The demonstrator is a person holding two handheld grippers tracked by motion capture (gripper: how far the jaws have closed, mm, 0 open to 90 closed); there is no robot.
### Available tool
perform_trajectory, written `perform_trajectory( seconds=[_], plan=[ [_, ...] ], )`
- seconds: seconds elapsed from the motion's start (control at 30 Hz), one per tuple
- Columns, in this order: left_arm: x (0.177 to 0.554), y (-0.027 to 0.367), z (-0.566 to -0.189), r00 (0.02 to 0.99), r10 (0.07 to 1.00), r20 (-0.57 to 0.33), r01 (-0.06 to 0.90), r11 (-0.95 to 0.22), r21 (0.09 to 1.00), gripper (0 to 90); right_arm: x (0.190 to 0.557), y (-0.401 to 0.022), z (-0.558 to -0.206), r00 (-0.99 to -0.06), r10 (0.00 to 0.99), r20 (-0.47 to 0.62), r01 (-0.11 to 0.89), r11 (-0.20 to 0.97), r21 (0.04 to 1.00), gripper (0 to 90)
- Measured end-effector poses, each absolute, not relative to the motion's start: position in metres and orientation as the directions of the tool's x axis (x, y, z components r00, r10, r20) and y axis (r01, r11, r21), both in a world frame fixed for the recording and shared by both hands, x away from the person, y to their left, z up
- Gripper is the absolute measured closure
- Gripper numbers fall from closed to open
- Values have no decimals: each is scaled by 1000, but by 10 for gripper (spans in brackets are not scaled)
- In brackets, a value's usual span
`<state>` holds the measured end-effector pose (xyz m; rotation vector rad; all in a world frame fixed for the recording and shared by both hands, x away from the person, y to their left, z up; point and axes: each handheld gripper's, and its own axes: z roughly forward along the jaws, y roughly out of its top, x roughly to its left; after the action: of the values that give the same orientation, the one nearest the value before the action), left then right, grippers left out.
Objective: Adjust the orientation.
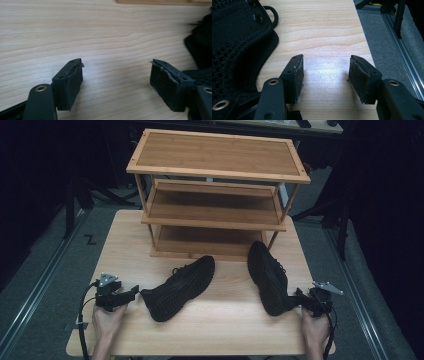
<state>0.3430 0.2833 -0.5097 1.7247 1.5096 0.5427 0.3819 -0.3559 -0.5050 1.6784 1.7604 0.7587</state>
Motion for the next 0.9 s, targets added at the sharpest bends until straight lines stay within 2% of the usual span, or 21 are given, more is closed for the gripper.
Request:
perform_trajectory(
  seconds=[0.43,0.77,0.9],
  plan=[
    [344,275,-500,274,946,-175,627,-38,778,260,382,-356,-505,-36,999,-28,665,45,745,457],
    [361,248,-495,358,917,-174,631,-101,769,234,382,-356,-505,-36,999,-26,665,43,745,457],
    [359,242,-495,361,919,-159,630,-114,768,247,382,-356,-505,-37,999,-26,665,44,745,457]
  ],
)
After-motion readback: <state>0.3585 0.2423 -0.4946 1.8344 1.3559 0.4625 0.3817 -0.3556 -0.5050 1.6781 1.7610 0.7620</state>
